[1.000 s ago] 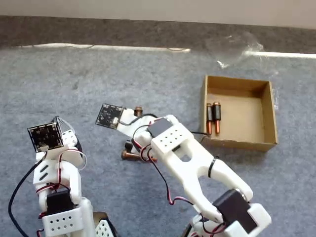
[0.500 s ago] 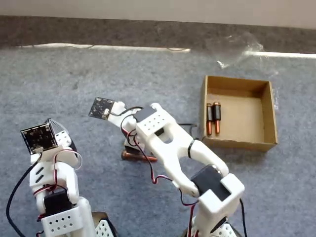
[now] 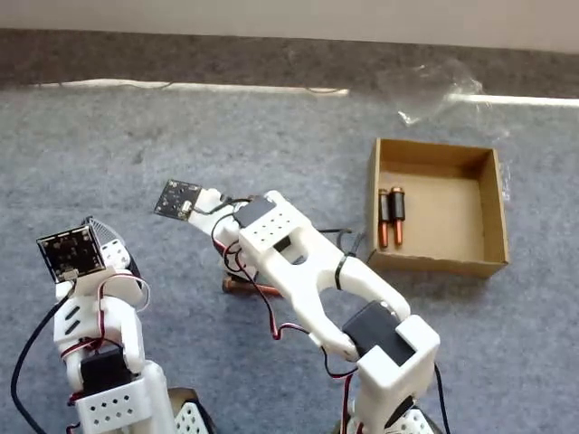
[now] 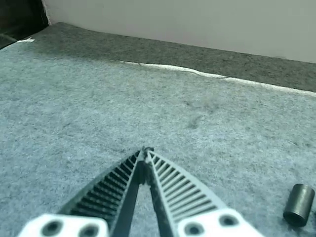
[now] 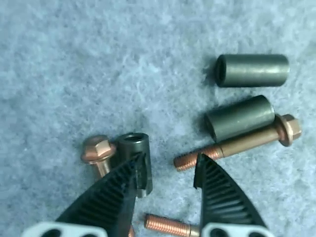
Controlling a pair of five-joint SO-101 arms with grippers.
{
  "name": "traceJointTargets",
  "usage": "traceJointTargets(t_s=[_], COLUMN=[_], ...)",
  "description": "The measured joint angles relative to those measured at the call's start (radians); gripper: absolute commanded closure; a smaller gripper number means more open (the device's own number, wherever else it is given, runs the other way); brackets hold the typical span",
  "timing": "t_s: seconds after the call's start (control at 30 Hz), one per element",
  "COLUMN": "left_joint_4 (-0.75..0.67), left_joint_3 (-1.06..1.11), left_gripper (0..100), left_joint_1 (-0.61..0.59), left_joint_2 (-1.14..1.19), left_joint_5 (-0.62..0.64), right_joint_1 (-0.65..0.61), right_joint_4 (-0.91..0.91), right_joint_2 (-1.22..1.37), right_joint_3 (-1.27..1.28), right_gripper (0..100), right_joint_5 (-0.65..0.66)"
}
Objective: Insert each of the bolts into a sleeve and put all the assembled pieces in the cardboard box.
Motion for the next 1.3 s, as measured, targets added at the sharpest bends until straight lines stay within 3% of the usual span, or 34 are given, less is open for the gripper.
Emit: traceJointTargets(t_s=[0.83, 1.3], left_joint_4=[0.000, 0.000], left_joint_3=[0.000, 0.000], left_gripper=[99, 99], left_joint_1=[0.000, 0.000], left_joint_2=[0.000, 0.000], left_joint_5=[0.000, 0.000], right_joint_1=[-0.002, -0.064], right_joint_4=[0.005, 0.025], right_joint_2=[-0.002, -0.187], right_joint_3=[0.000, 0.121], right_gripper=[85.8, 85.8], right_joint_5=[-0.009, -0.012])
